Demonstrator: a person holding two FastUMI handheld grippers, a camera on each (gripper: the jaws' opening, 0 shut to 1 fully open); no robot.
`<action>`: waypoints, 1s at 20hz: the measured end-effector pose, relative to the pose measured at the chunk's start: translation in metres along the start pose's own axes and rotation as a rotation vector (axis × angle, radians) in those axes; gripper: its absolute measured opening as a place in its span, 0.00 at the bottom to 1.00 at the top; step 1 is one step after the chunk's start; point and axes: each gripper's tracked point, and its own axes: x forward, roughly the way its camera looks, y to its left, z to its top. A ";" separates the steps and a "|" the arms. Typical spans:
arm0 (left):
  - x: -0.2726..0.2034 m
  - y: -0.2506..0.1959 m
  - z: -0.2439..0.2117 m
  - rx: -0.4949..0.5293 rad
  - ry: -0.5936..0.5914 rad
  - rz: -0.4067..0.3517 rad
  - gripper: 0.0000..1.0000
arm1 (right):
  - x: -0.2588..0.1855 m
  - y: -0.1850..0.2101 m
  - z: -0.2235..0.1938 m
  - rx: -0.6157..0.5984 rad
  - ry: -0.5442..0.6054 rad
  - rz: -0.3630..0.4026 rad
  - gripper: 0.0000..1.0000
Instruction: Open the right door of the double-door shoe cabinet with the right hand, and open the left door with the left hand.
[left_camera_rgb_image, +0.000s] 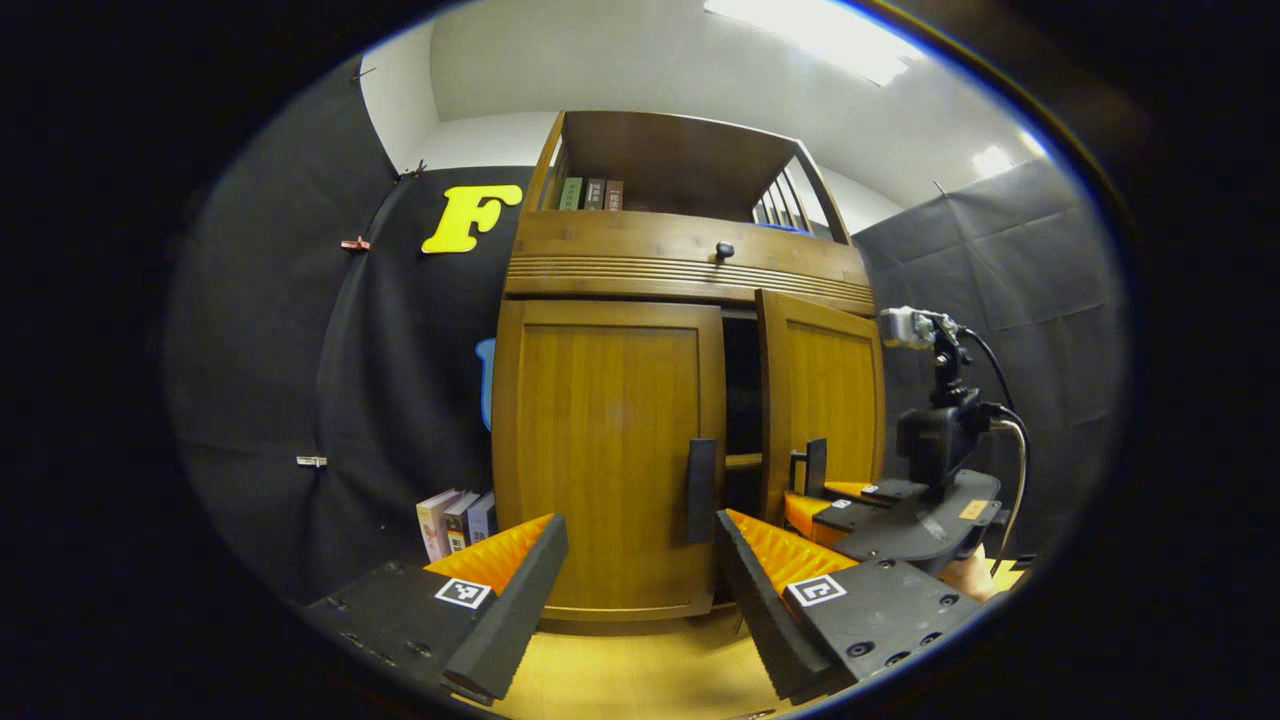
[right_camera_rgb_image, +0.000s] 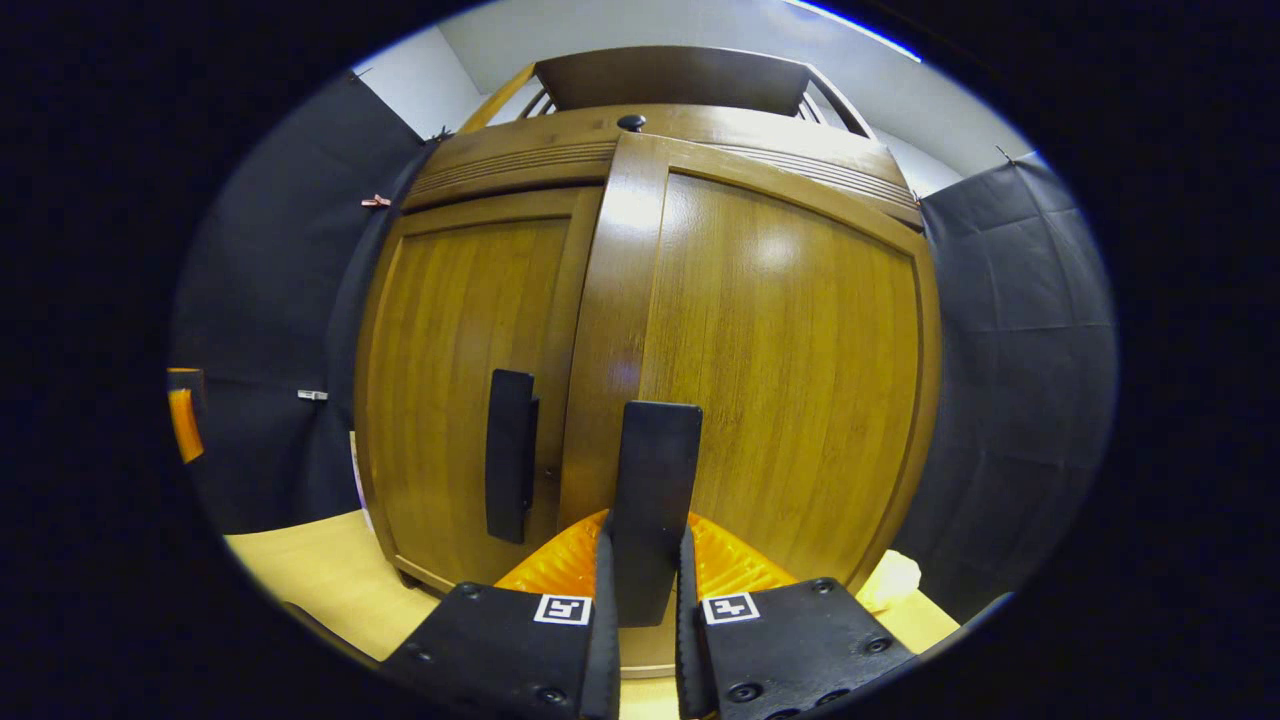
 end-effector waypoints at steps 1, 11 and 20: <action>-0.001 -0.005 0.002 -0.001 -0.007 -0.001 0.92 | -0.009 -0.003 0.000 0.002 0.001 0.009 0.26; 0.001 -0.035 -0.003 -0.039 -0.019 0.021 0.92 | -0.082 -0.045 0.007 0.027 -0.012 0.052 0.25; 0.015 -0.052 -0.010 -0.037 -0.008 0.057 0.93 | -0.127 -0.087 0.009 0.042 -0.025 -0.003 0.20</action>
